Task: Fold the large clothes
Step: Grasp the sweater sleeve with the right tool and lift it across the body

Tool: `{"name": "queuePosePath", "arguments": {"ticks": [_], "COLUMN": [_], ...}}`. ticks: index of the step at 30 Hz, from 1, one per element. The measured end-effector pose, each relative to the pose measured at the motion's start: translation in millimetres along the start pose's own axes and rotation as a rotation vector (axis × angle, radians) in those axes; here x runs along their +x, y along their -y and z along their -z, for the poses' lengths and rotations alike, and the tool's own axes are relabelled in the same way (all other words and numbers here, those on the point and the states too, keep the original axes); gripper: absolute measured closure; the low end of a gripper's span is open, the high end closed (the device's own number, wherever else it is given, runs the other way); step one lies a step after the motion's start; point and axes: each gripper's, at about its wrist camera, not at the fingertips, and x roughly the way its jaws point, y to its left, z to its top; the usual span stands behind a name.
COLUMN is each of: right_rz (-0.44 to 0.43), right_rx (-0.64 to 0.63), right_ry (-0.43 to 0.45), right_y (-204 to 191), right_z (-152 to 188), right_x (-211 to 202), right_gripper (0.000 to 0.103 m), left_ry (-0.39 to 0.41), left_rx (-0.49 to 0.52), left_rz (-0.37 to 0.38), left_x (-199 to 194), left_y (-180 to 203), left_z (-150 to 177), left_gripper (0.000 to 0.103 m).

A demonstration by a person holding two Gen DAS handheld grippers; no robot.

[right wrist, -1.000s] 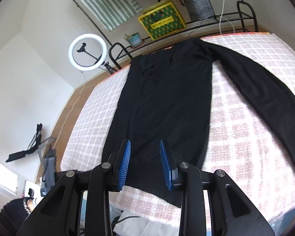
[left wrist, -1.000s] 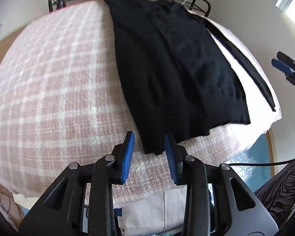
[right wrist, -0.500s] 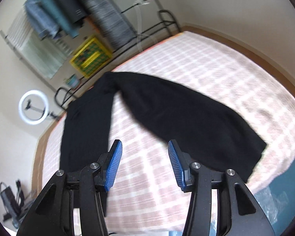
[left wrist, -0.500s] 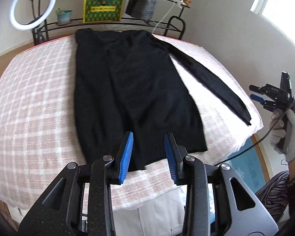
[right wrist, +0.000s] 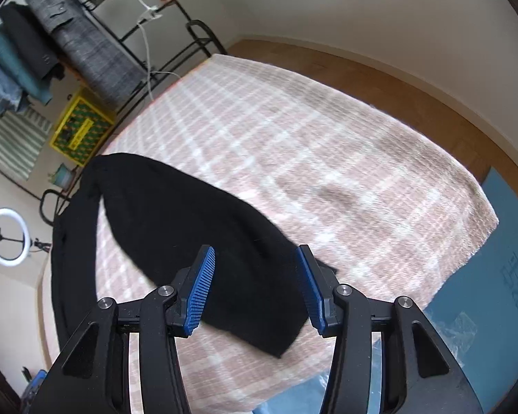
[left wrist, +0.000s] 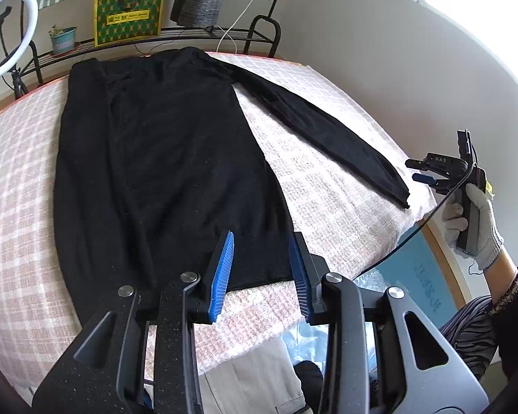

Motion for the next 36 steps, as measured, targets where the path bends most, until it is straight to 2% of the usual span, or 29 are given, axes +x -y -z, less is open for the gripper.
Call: {"name": "queuePosePath", "arguments": {"ticks": [4, 12, 13, 15, 17, 20, 24, 28, 32, 36], "right_rz": [0.025, 0.064, 0.062, 0.055, 0.031, 0.009, -0.070, -0.179, -0.322, -0.412], "right_rx": [0.028, 0.010, 0.005, -0.005, 0.002, -0.023, -0.074, -0.161, -0.300, -0.475], "right_ry": [-0.029, -0.083, -0.084, -0.100, -0.107, -0.071, -0.023, 0.000, -0.019, -0.078], "right_y": [18, 13, 11, 7, 2, -13, -45, -94, -158, -219], "right_z": [-3, -2, -2, -1, 2, 4, 11, 23, 49, 93], "right_x": [11, 35, 36, 38, 37, 24, -4, -26, -42, -45], "right_gripper": [0.056, 0.057, 0.061, 0.094, 0.096, 0.098, 0.098, 0.098, 0.098, 0.098], "left_ry": [-0.026, -0.046, -0.044, -0.040, -0.035, -0.024, 0.003, 0.059, 0.077, 0.168], "left_rx": [-0.037, -0.094, -0.099, -0.114, -0.134, -0.144, -0.176, -0.248, -0.337, -0.325], "left_rz": [0.016, -0.004, -0.007, -0.014, -0.010, -0.013, -0.001, 0.010, 0.003, -0.030], "left_x": [12, 16, 15, 12, 9, 5, 0, -8, -15, -39], "left_y": [-8, -30, -32, -39, -43, -47, -50, -59, -67, -70], "left_z": [-1, 7, 8, 10, 11, 11, 12, 20, 19, 16], "left_gripper": [0.070, 0.070, 0.070, 0.070, 0.070, 0.070, 0.070, 0.070, 0.070, 0.070]}}
